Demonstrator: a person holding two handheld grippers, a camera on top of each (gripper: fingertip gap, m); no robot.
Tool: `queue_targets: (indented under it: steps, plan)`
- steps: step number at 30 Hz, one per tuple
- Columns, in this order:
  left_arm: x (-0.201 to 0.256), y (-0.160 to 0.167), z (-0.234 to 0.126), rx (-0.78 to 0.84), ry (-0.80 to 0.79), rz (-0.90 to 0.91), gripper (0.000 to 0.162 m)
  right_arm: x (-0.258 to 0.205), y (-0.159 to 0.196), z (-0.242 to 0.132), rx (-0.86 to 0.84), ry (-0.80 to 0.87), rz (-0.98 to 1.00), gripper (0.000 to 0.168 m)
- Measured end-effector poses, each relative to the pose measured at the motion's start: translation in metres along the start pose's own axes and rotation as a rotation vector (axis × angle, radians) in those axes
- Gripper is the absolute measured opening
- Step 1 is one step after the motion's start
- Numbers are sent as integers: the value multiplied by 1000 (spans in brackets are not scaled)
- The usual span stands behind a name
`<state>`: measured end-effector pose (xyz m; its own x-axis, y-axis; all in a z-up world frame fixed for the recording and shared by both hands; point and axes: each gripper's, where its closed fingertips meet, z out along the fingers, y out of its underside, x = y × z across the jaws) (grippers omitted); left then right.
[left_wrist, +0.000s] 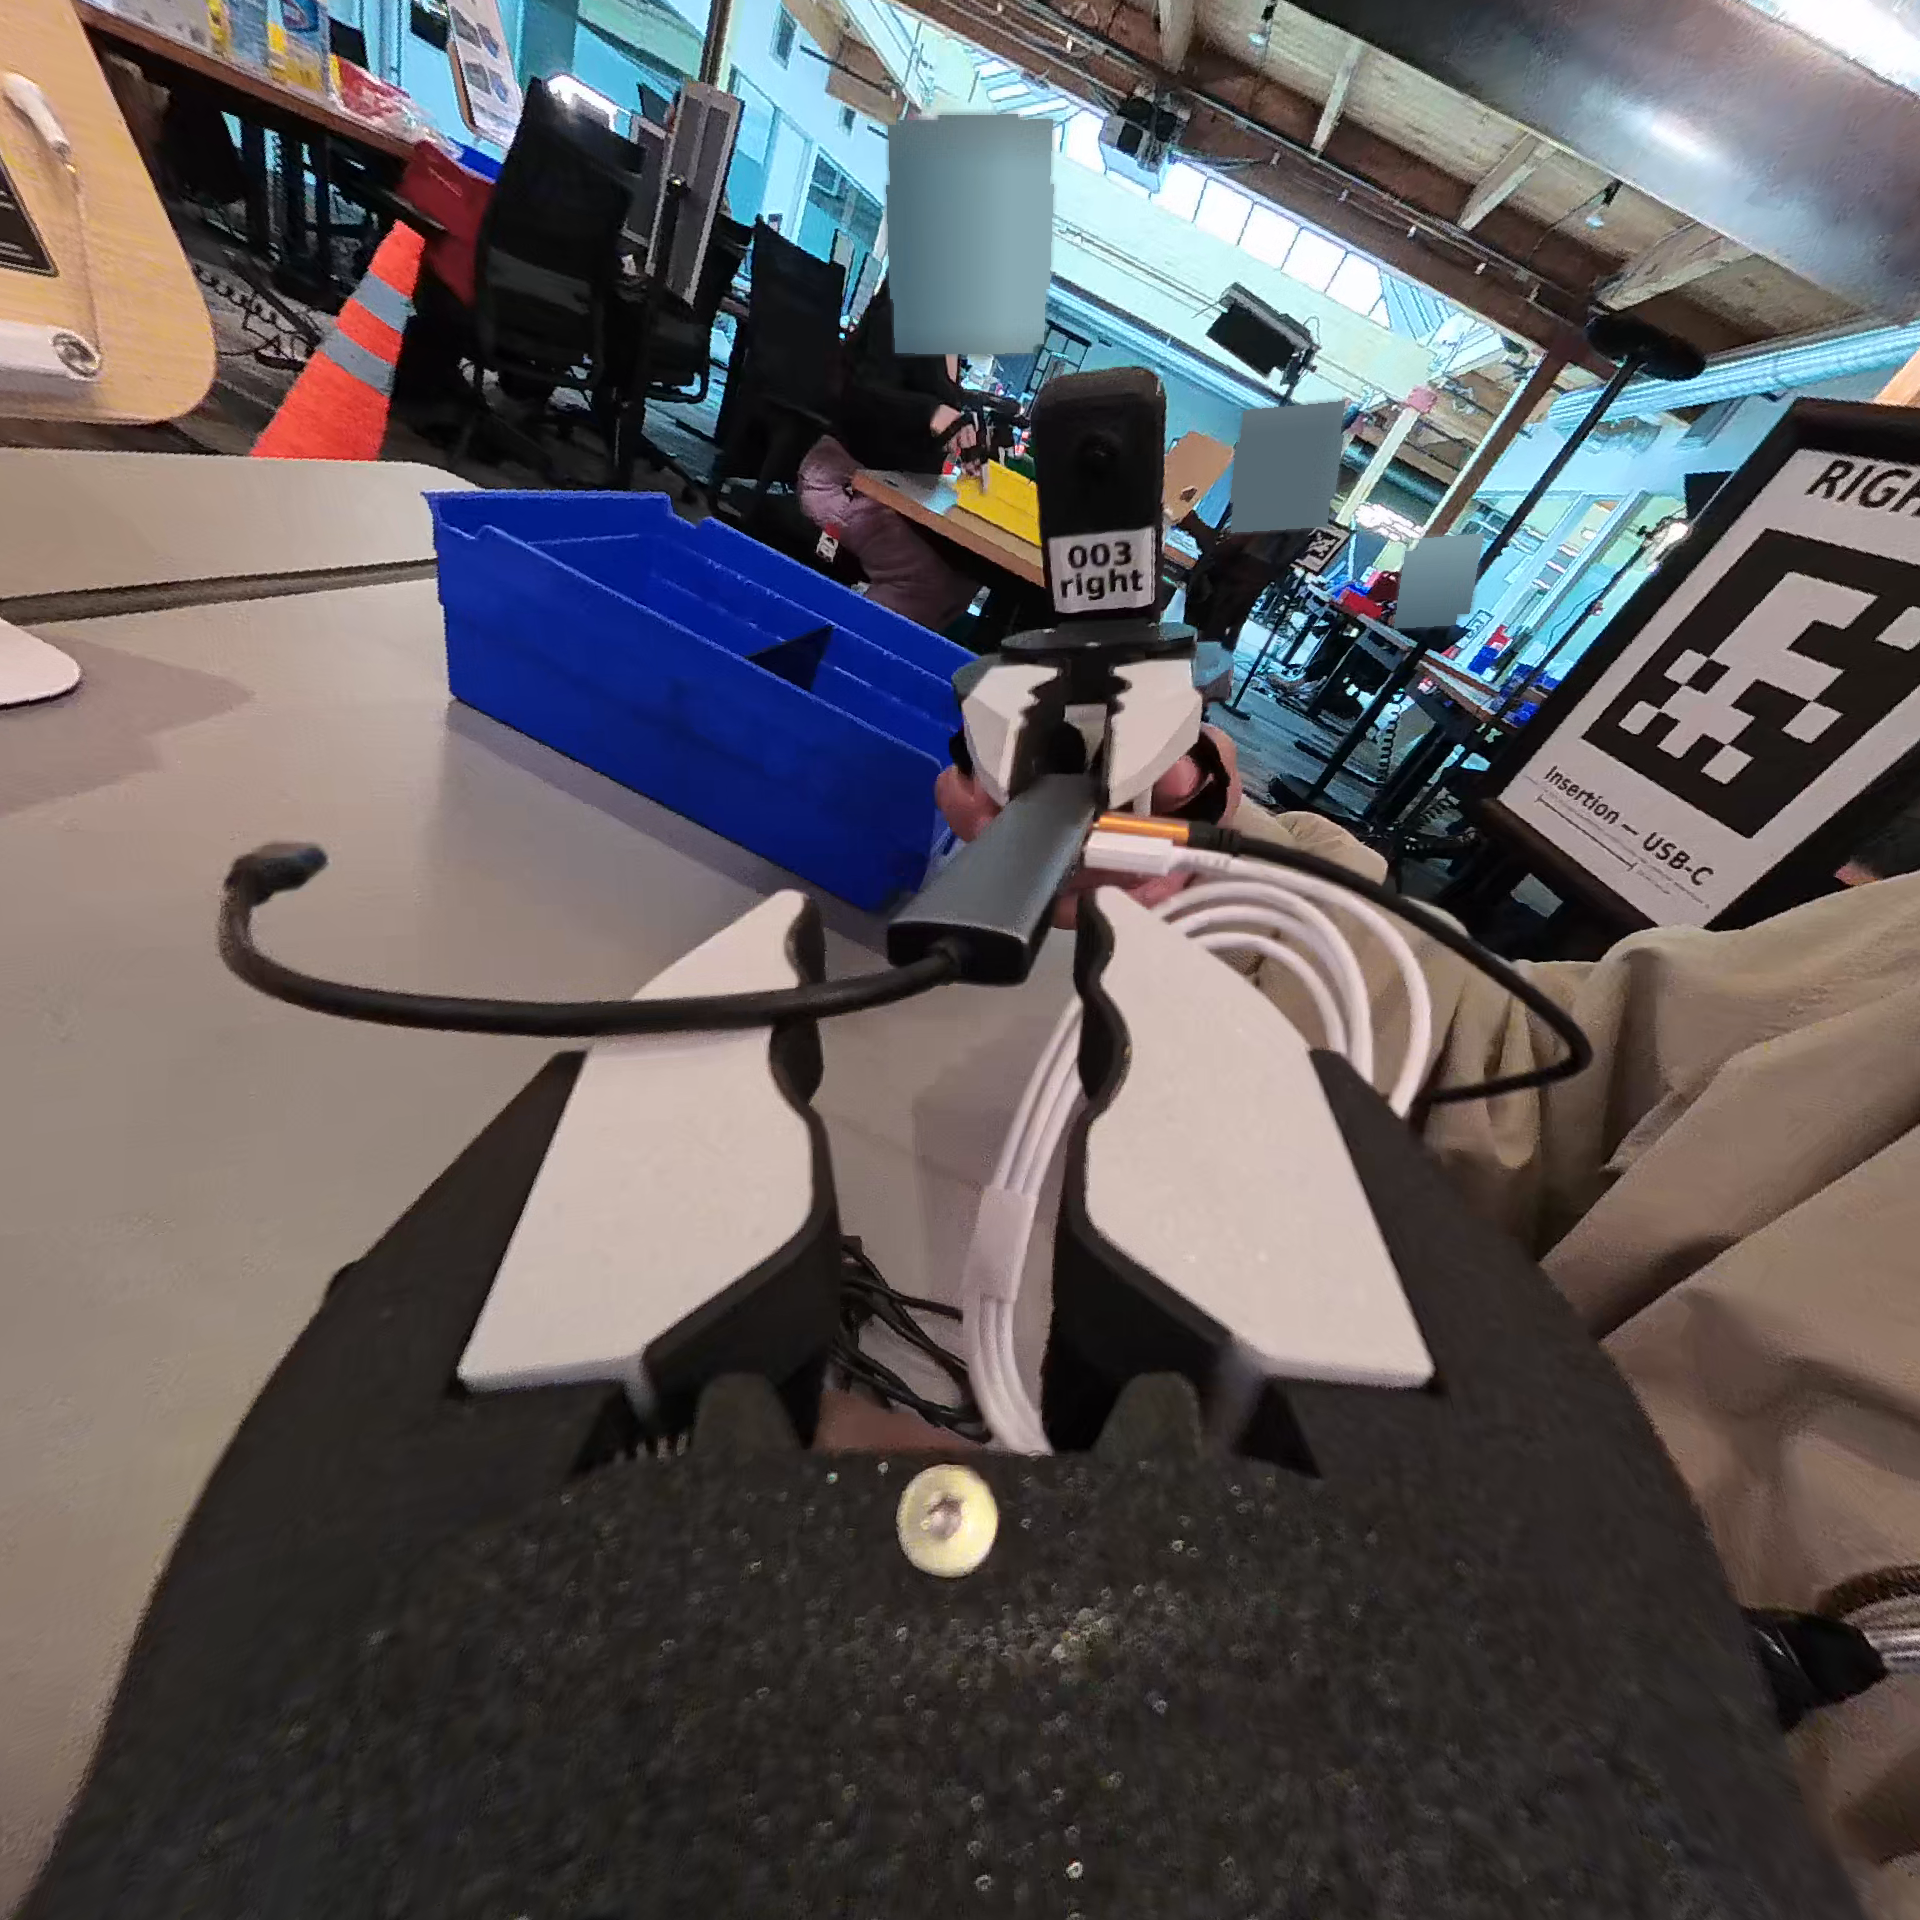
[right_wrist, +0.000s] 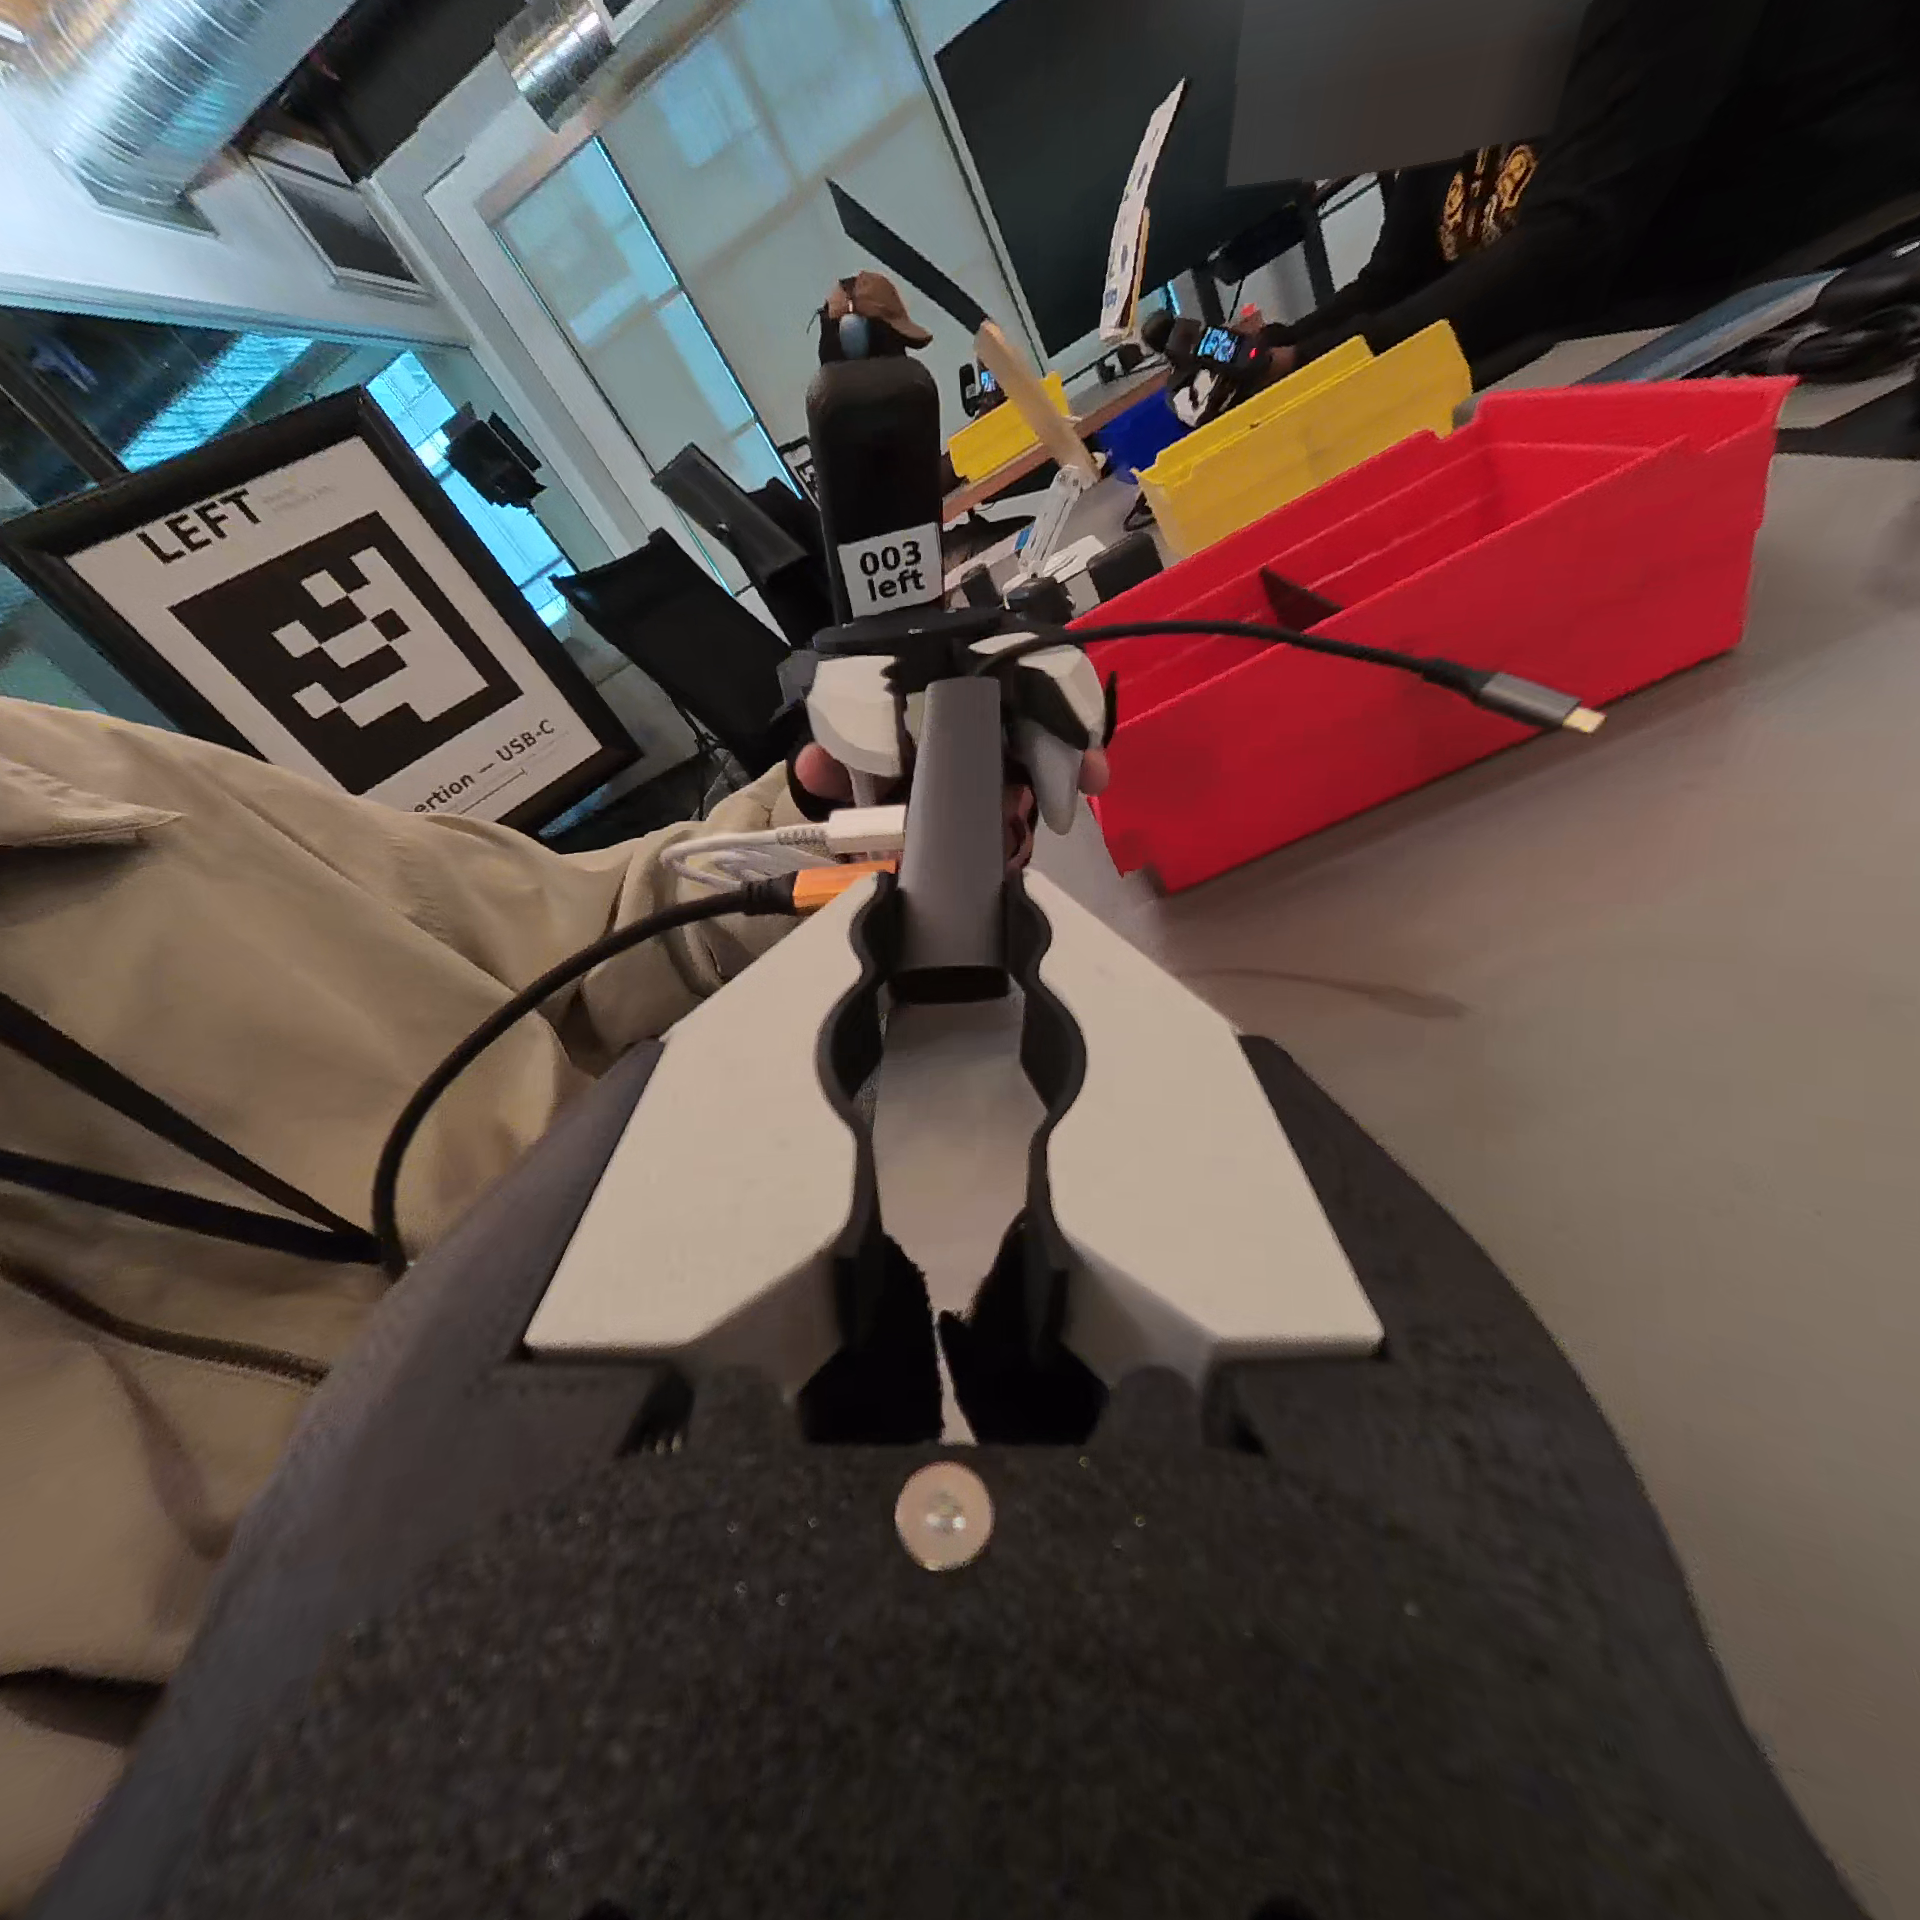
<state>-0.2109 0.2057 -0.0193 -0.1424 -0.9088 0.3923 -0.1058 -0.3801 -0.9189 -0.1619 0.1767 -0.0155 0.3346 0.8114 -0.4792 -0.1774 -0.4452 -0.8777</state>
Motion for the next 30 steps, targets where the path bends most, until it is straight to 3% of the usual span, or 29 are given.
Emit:
queue_targets:
  steps: [4,11,13,16,18,22,26,29,30]
  plan:
    - [6,0,-1,2,47,3,27,1,1,1,-1,-12,15,19]
    - [9,0,-1,45,98,-6,24,2,4,1,-11,-26,44,19]
    - [15,6,1,7,138,-21,24,8,3,-3,-10,17,31,0]
    - [14,13,7,-20,92,-16,23,0,2,-6,-10,-9,-13,0]
    - [11,12,8,-10,59,8,24,6,-2,-6,-13,81,-65,0]
    - [0,4,2,7,-17,47,23,13,-4,-2,-48,194,-158,19]
    - [4,-4,-5,63,9,37,23,19,36,10,-206,155,-134,48]
    - [11,-6,-5,93,45,29,24,15,48,23,-184,58,-61,46]
    - [14,-6,-5,94,60,29,23,13,50,26,-191,29,-58,31]
